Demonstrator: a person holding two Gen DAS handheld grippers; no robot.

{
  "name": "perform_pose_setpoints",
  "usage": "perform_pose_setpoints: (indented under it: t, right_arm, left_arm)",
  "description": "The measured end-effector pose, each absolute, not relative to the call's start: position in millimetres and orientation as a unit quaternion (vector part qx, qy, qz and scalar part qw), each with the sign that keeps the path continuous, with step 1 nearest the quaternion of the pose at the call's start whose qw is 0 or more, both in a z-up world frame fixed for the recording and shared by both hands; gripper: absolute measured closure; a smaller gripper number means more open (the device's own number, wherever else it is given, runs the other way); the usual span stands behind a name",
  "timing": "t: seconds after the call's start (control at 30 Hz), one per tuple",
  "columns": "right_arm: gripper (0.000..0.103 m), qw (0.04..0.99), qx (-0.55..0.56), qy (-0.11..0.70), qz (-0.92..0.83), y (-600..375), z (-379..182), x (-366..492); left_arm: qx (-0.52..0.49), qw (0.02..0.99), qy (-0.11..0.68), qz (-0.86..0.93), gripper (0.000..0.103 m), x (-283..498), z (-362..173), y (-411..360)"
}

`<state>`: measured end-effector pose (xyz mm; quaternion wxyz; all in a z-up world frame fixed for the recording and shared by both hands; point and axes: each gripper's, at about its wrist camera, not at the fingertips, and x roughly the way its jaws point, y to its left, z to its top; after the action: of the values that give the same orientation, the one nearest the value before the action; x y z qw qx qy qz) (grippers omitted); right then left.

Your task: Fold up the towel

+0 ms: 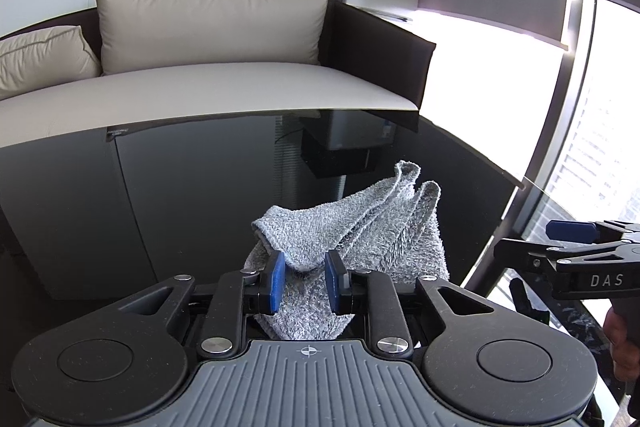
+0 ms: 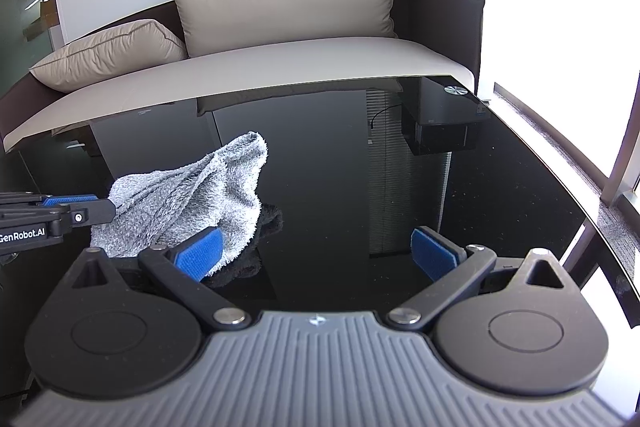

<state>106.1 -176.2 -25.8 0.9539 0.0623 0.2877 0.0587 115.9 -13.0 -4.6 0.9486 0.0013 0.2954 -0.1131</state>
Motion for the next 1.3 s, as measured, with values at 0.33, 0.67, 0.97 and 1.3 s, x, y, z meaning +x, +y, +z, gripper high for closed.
perform_pose_setpoints:
  t: [0.33,0.67,0.97,1.3]
  right_arm:
    - [0.001,0.954,0.060,0.289,0.061,-175.5,-24.8,104.0]
    - [0.001,0.954,0.059,0.289,0.063,-174.5,-24.9,104.1]
    - [0.001,0.953,0.058,0.289,0.064,-173.6,-25.1,104.3]
    - [0.001,0.953,0.057,0.289,0.064,-173.3,-24.6,104.2]
  left_arm:
    - [-0.008,0.948,0.297,-0.111,0.100,119.0,-5.7,-10.9]
    - [-0.007,0.947,0.299,-0.121,0.083,117.8,-2.3,-14.4]
    - [-0.013,0.946,0.299,-0.124,0.072,119.8,-6.3,-16.7]
    - [-0.014,0.945,0.303,-0.125,0.091,122.0,-9.1,-17.0]
